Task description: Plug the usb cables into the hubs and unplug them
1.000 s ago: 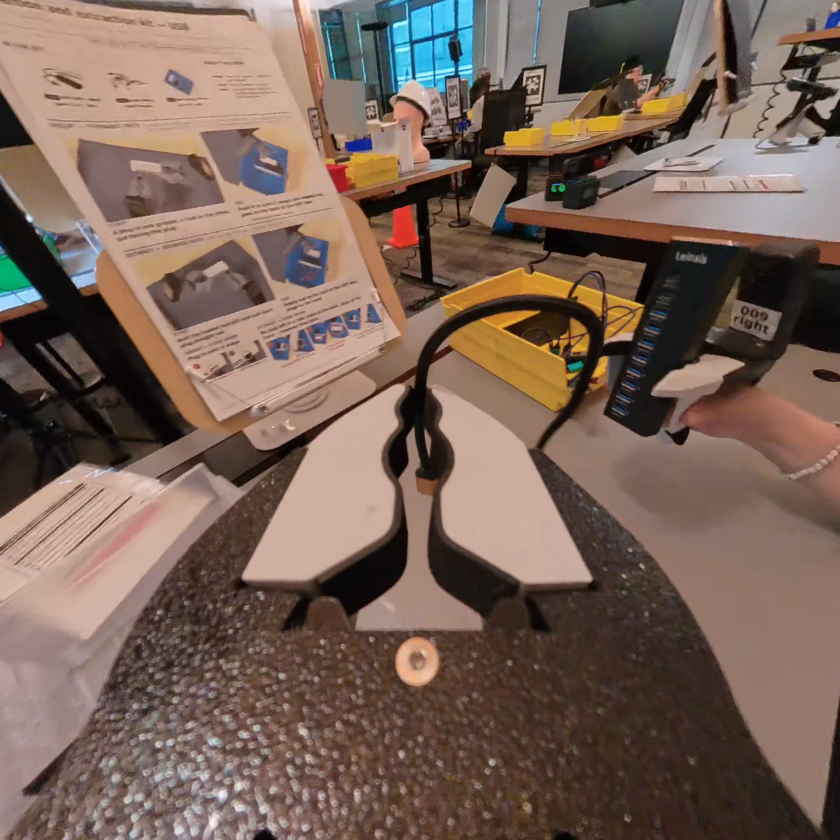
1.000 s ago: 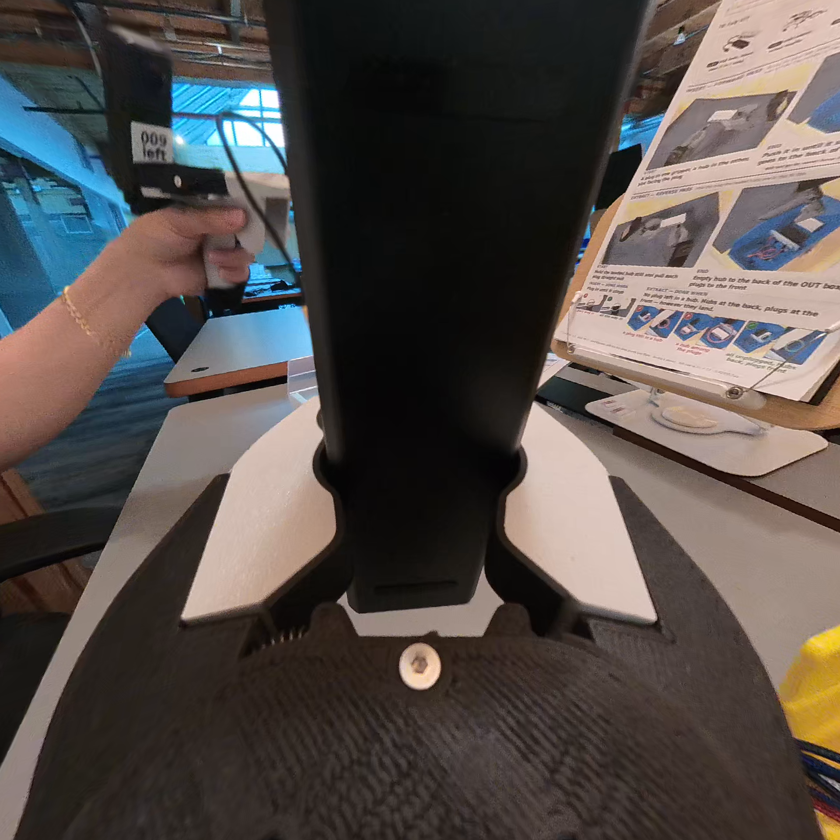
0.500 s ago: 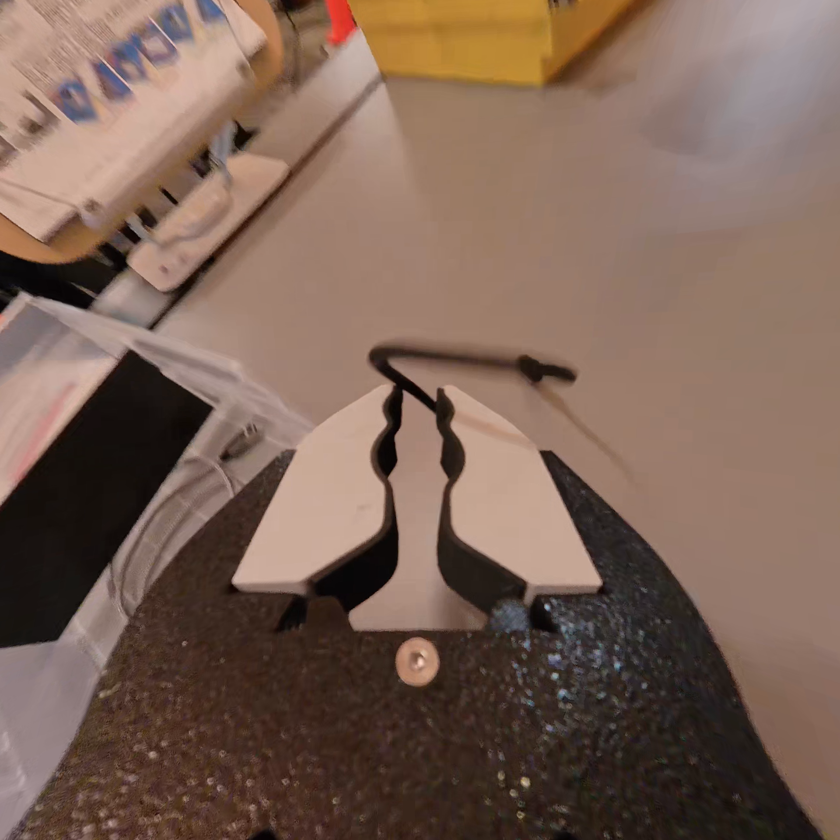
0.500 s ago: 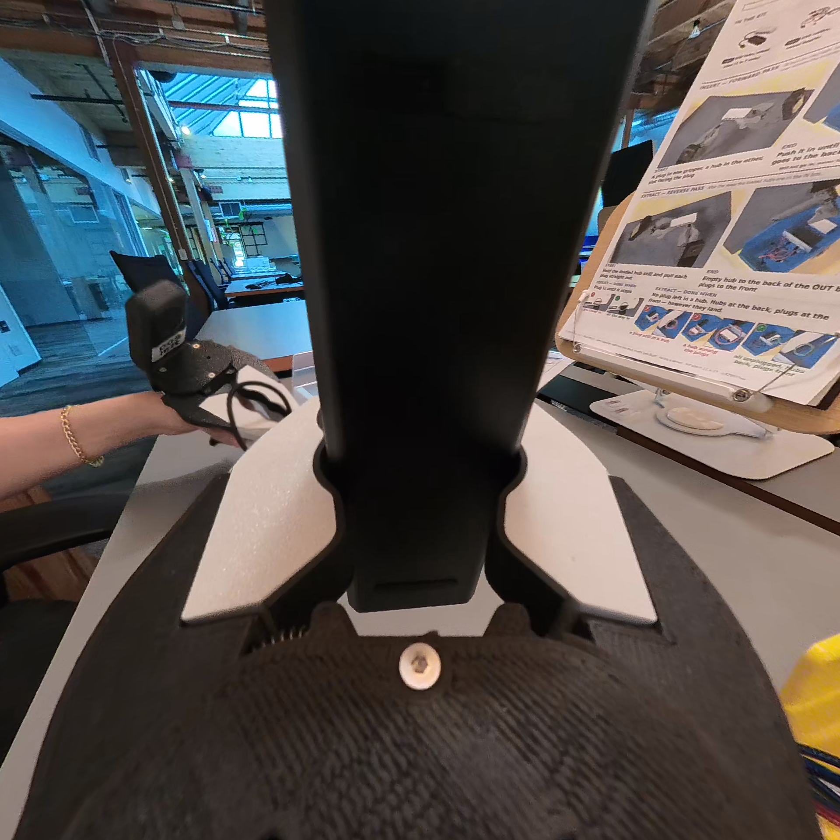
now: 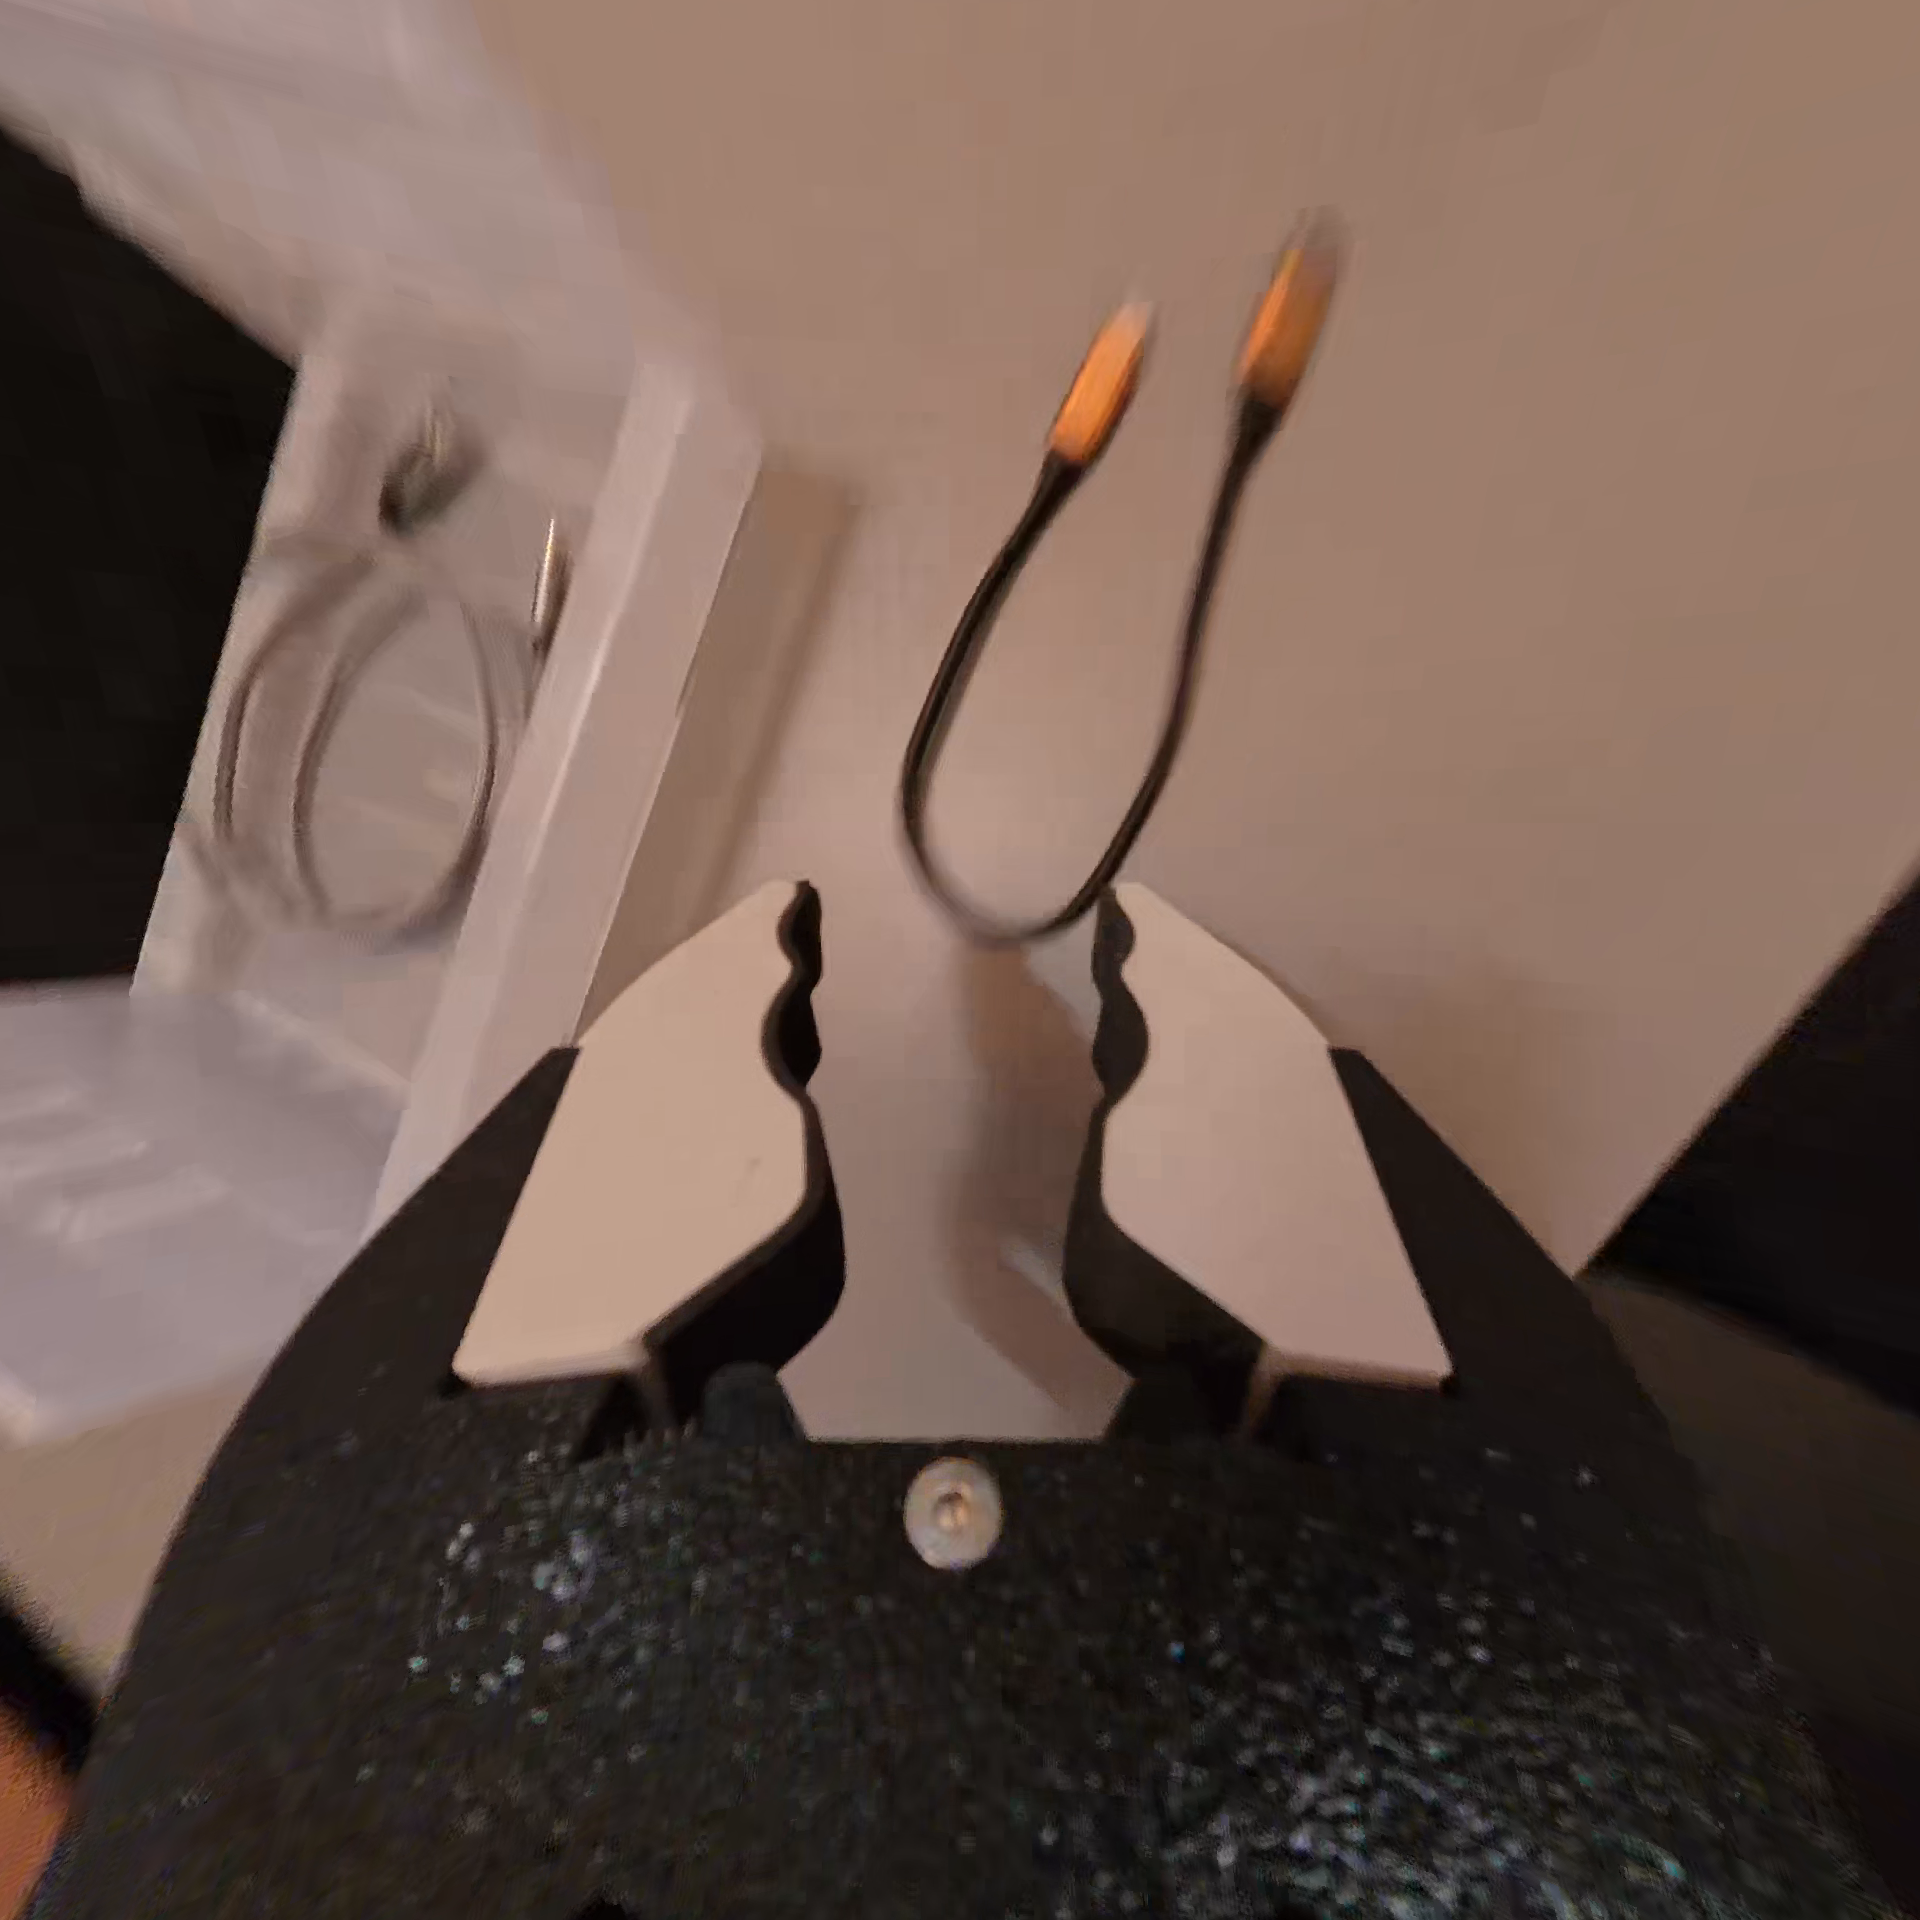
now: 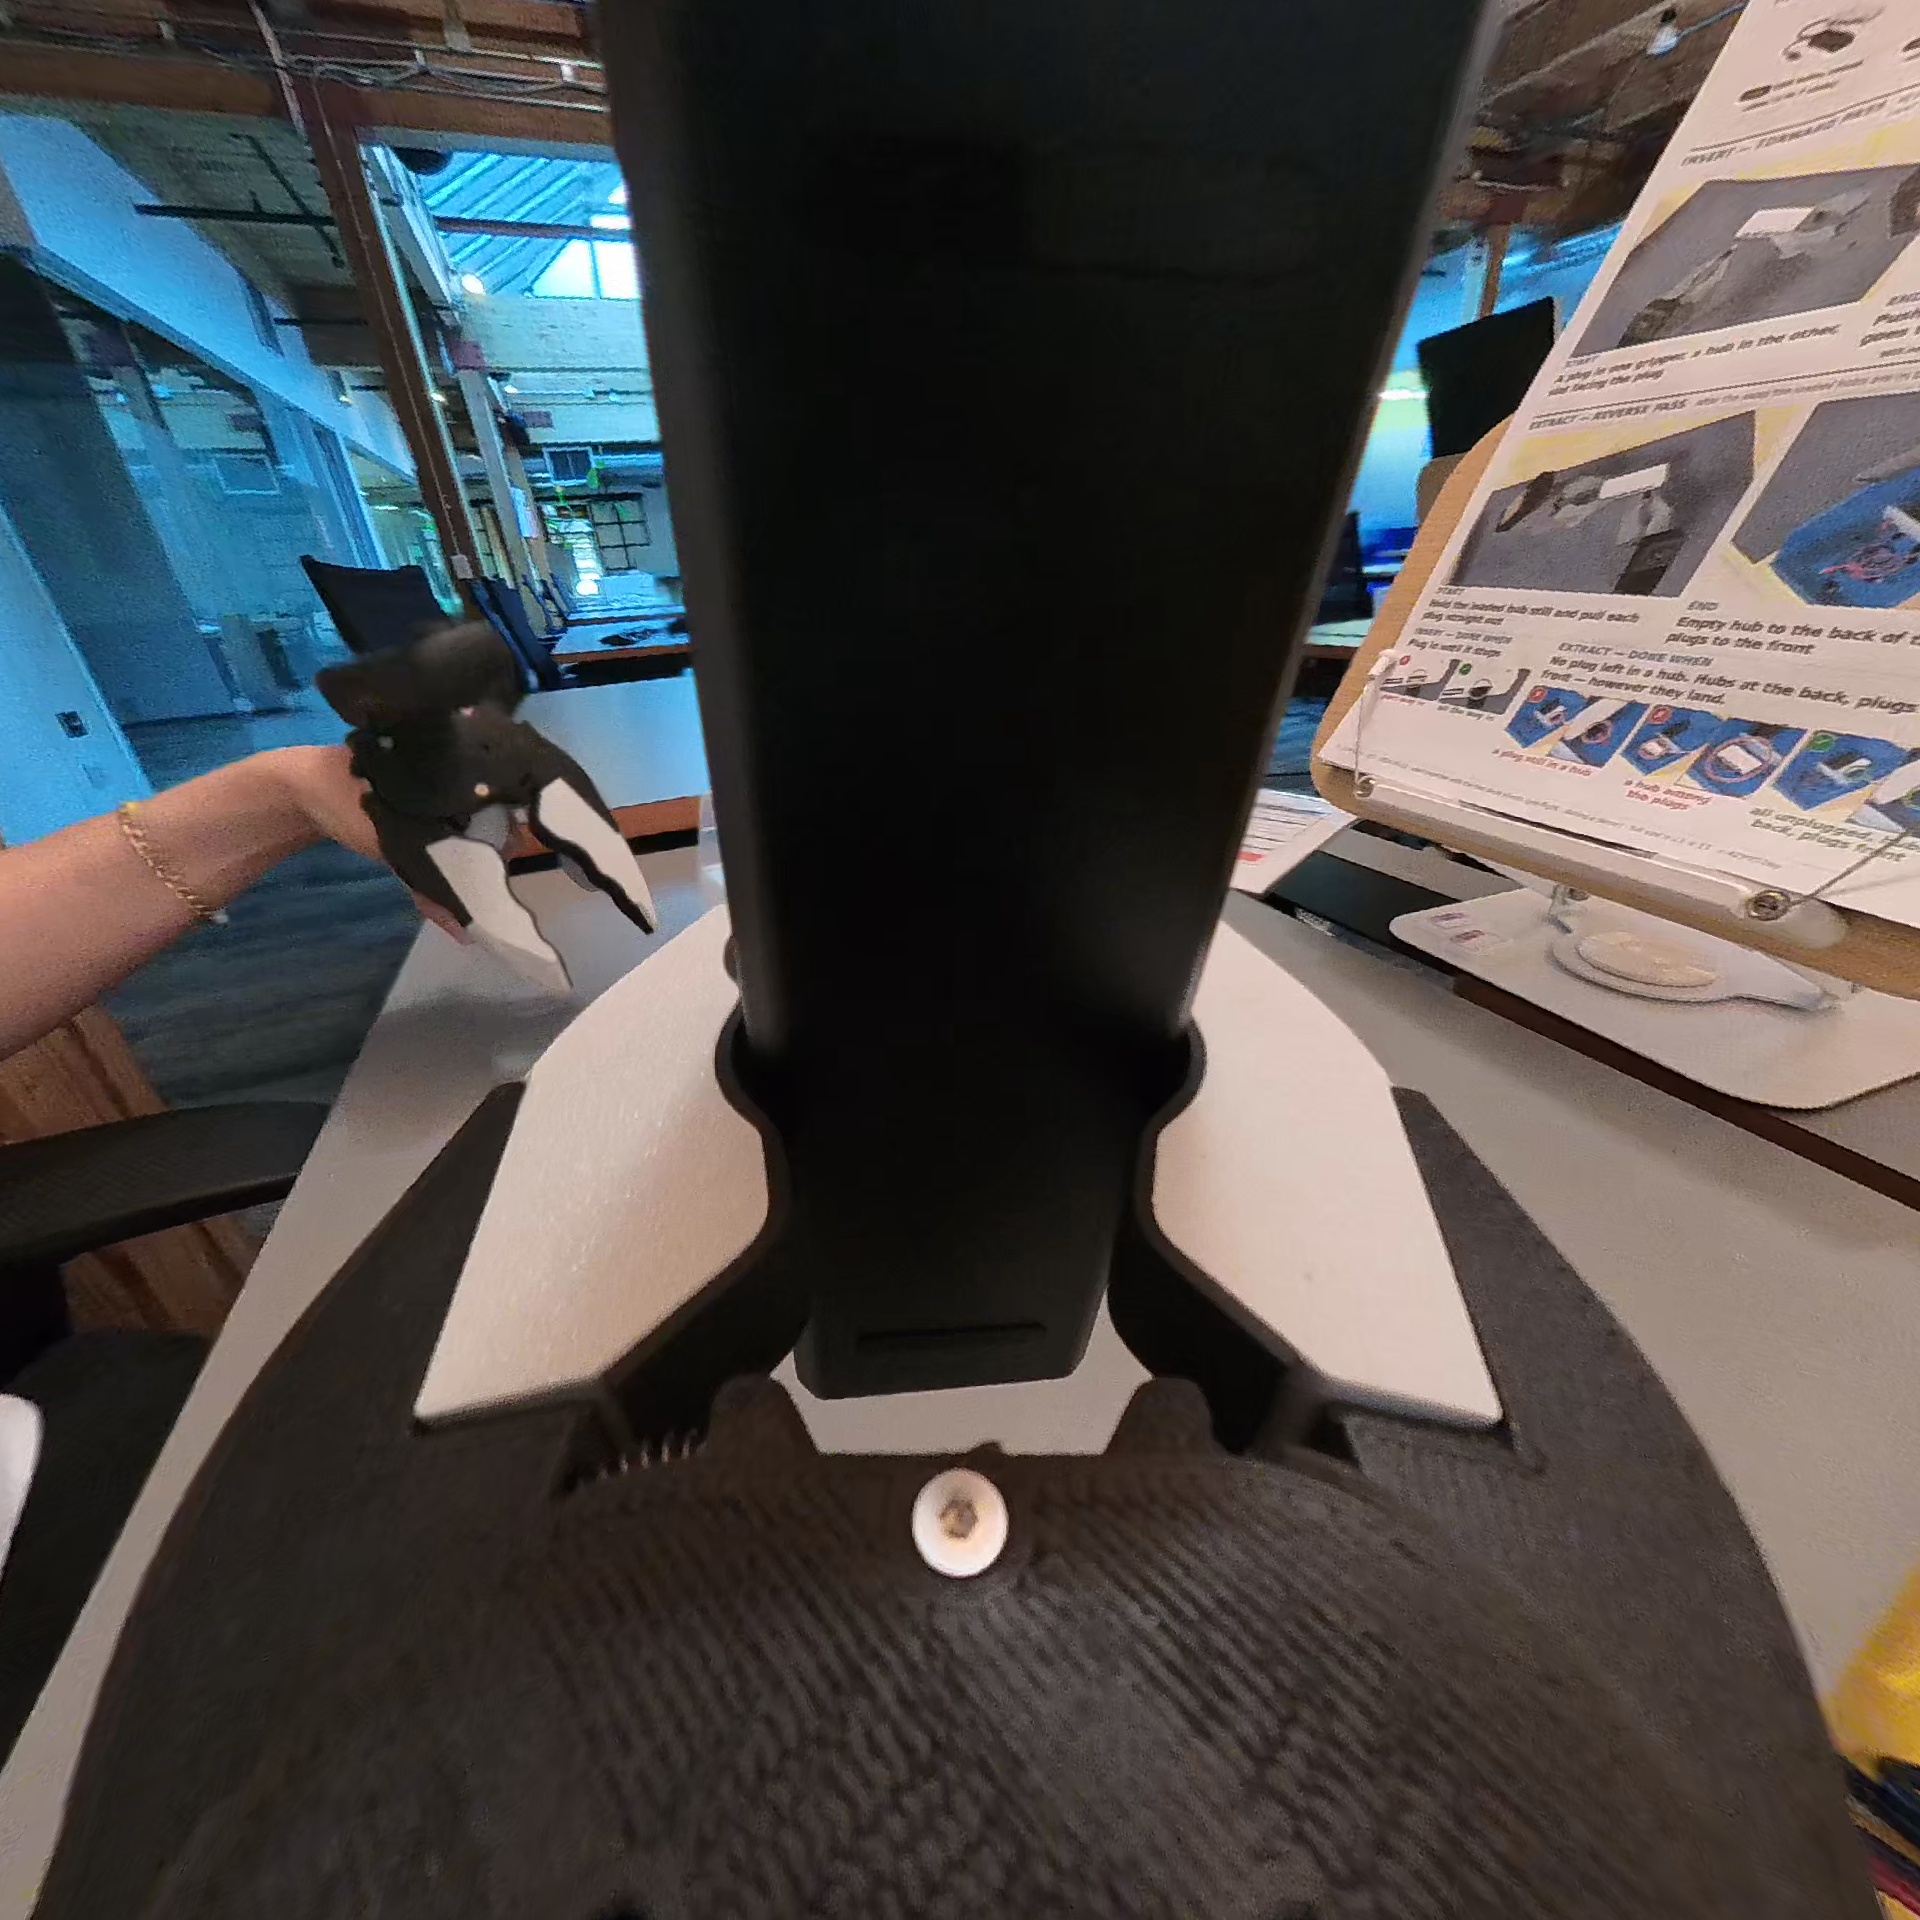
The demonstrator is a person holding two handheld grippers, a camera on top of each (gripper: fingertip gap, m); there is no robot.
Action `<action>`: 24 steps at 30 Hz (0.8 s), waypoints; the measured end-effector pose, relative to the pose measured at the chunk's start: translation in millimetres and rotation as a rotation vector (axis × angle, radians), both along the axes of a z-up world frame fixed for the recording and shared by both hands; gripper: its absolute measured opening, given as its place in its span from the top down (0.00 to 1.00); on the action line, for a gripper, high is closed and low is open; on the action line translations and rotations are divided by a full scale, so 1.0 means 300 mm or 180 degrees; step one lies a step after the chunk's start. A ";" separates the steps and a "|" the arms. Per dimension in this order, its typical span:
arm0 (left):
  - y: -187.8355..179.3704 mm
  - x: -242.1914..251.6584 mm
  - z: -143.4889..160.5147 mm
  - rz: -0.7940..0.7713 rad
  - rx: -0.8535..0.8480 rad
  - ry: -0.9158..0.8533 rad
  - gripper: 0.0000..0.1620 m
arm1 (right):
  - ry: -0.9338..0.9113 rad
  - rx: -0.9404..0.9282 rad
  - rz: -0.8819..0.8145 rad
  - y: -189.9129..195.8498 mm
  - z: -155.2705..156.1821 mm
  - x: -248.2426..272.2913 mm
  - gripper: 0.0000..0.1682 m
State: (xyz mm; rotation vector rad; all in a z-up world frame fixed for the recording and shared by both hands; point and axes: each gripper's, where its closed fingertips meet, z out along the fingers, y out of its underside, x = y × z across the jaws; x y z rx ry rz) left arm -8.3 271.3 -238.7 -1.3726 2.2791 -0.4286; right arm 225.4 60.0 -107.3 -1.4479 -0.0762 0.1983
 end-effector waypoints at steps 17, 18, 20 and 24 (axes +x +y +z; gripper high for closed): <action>-0.396 0.277 -0.154 -0.1205 -0.0443 -0.0267 0.85 | 0.0686 0.0580 0.1783 -0.081 0.036 -0.190 0.56; -0.389 0.285 -0.155 -0.1141 -0.0434 -0.0307 0.88 | 0.0713 0.0619 0.1837 -0.087 0.039 -0.192 0.56; -0.380 0.295 -0.157 -0.1075 -0.0443 -0.0362 0.91 | 0.0739 0.0678 0.1870 -0.094 0.045 -0.193 0.56; -0.381 0.305 -0.157 -0.0993 -0.0624 -0.0464 0.92 | 0.0686 0.0603 0.1819 -0.084 0.039 -0.195 0.56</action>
